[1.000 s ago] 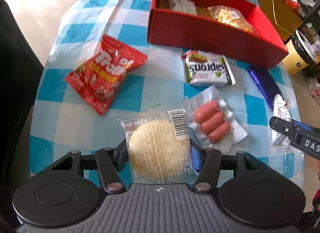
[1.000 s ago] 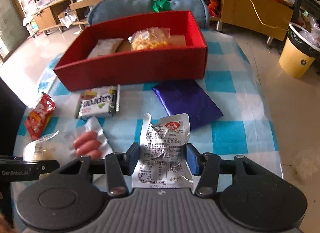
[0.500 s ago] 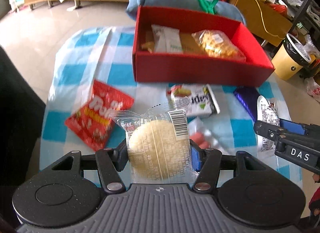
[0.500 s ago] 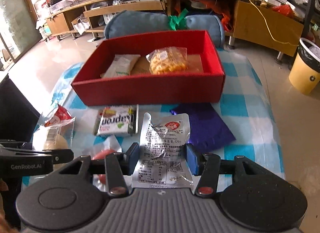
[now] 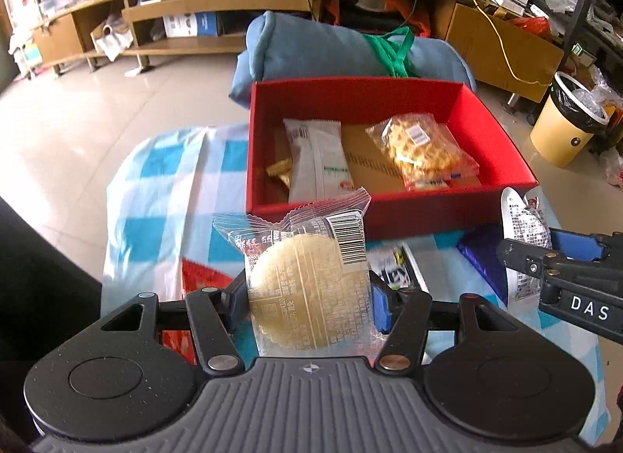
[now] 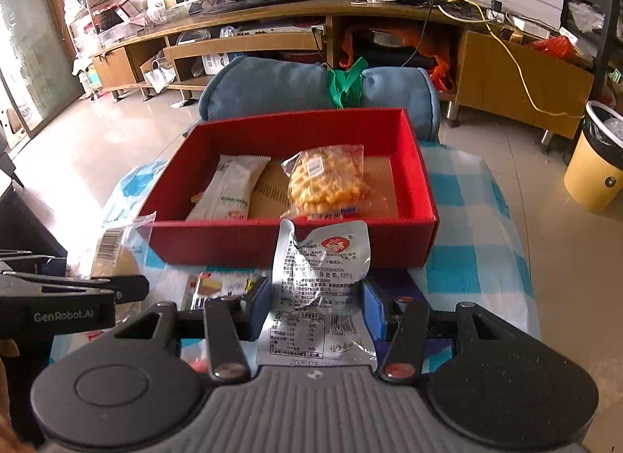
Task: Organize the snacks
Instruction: 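Lift and carry the cake and white packet with both tools over the box, then lower the cake and white packet into the box and open both tools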
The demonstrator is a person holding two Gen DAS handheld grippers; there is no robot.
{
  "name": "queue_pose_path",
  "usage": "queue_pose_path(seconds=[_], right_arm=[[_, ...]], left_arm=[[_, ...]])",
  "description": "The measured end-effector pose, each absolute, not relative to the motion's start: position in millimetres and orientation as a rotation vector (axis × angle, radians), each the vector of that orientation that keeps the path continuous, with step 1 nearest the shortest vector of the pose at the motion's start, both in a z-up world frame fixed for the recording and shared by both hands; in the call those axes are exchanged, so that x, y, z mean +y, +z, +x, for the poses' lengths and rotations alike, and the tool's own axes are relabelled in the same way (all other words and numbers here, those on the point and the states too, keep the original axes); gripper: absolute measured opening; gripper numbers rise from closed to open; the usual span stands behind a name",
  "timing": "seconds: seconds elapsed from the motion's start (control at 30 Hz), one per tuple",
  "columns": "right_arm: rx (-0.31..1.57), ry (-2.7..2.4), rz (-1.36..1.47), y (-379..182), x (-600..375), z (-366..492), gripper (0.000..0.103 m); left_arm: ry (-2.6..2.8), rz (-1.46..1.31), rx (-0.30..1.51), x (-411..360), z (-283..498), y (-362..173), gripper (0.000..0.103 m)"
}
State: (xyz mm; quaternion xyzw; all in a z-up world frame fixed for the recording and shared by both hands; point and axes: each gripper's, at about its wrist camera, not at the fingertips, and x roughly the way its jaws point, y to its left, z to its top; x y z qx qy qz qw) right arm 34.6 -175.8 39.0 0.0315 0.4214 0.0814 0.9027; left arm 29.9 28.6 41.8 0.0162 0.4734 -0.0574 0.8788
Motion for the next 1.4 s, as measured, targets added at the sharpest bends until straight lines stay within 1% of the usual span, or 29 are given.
queue_pose_path(seconds=[0.9,1.4], right_arm=[[0.824,0.179,0.053,51,-177,82,0.05],[0.826,0.166,0.056,41,-182,119,0.05]], left_arm=[[-0.09,0.094,0.922,14,81,49,0.066],[-0.068,0.091,0.913,12,112,45,0.066]])
